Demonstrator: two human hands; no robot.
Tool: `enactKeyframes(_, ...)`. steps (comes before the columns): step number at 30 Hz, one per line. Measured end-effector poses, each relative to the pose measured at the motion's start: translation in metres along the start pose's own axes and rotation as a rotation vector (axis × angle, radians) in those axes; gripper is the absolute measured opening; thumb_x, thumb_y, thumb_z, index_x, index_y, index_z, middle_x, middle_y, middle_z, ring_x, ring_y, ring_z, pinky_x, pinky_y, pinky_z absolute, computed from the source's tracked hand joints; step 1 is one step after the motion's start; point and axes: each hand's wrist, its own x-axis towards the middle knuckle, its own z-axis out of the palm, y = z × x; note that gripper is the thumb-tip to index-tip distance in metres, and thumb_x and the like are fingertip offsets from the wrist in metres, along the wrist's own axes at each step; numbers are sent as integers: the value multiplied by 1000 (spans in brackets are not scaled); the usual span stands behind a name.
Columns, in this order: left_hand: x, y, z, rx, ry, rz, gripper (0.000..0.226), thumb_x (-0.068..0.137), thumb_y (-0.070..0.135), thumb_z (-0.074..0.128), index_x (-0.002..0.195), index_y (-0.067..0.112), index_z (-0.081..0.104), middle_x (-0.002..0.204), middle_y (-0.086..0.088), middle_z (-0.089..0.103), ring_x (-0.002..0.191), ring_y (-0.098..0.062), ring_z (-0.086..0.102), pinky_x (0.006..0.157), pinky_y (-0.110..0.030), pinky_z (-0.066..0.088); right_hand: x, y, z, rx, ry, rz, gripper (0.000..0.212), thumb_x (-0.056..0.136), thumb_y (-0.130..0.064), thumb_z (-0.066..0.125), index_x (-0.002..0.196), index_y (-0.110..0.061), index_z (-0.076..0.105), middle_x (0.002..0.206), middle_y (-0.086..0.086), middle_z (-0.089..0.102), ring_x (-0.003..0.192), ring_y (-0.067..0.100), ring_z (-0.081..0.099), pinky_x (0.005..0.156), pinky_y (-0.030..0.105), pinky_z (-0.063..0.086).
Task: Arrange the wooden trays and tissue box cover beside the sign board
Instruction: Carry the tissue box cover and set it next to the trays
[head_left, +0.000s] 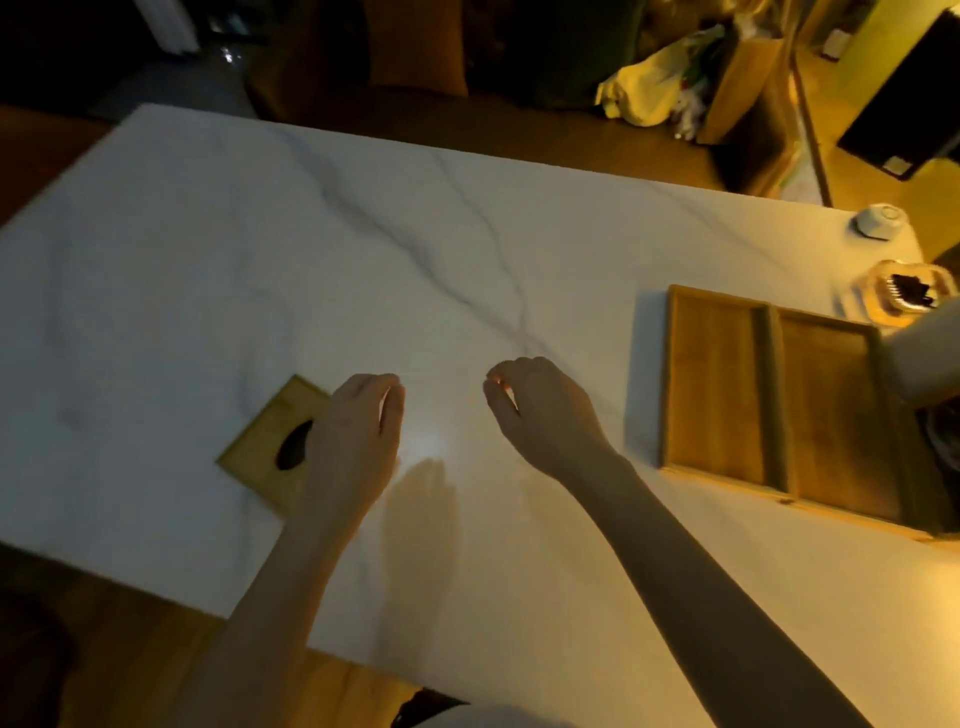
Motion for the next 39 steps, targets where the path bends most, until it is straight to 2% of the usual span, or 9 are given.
enactKeyframes(5,-19,-75,-21,83,32,-146,36,92,21,37,123,3,40,128,-23,50,114,-33,48,90,-42,44,9,-47,59,32,-99,-2,40,97,-28,33,131,-9,43,135,10,51,126,25,40,102,36,33)
enactKeyframes(9,-32,-120,-26,209,-6,-283,53,92,26,39,136,2,22,148,-23,25,138,-36,20,111,-50,22,8,-66,102,63,-250,54,55,97,-39,24,144,-11,15,154,6,20,142,20,13,114,34,12)
enactKeyframes(13,-38,-142,-25,-47,-74,-496,63,91,33,37,140,7,6,153,-19,6,141,-31,5,115,-46,12,6,-74,133,240,-379,173,67,94,-50,23,145,-11,4,156,7,8,143,20,6,115,35,6)
enactKeyframes(16,-38,-149,-29,-390,-102,-697,62,89,40,41,139,12,15,146,-17,29,135,-33,27,108,-45,28,5,-80,145,445,-402,278,74,88,-61,26,144,-14,11,150,9,29,136,27,29,113,44,25)
enactKeyframes(18,-37,-152,-30,-478,-77,-761,47,88,39,43,123,7,42,113,-17,54,116,-38,48,90,-42,40,4,-82,146,506,-393,317,70,87,-60,29,138,-12,22,139,11,45,123,28,45,103,44,37)
enactKeyframes(23,-37,-148,-27,-413,-42,-710,41,89,40,42,89,1,56,86,-16,58,91,-36,57,74,-39,43,4,-82,139,538,-360,345,44,94,-43,35,122,-9,37,117,14,57,100,27,56,87,40,46)
enactKeyframes(27,-31,-128,-24,-423,-53,-654,33,88,39,43,82,8,55,88,-16,60,92,-35,59,87,-49,48,-4,-70,123,539,-294,371,44,93,-45,36,117,-9,41,113,15,59,96,28,57,86,44,48)
enactKeyframes(32,-20,-84,-17,-438,-78,-541,34,88,38,45,67,12,53,72,-7,56,86,-35,60,85,-48,49,-19,-43,85,537,-152,393,45,92,-43,38,121,-9,43,117,17,59,103,32,55,86,40,44)
enactKeyframes(39,-11,5,11,-447,-132,-338,40,89,35,43,79,-2,56,67,-8,55,76,-28,55,60,-28,42,-55,12,27,597,103,474,39,90,-43,44,117,-16,51,107,5,63,93,20,56,81,36,45)
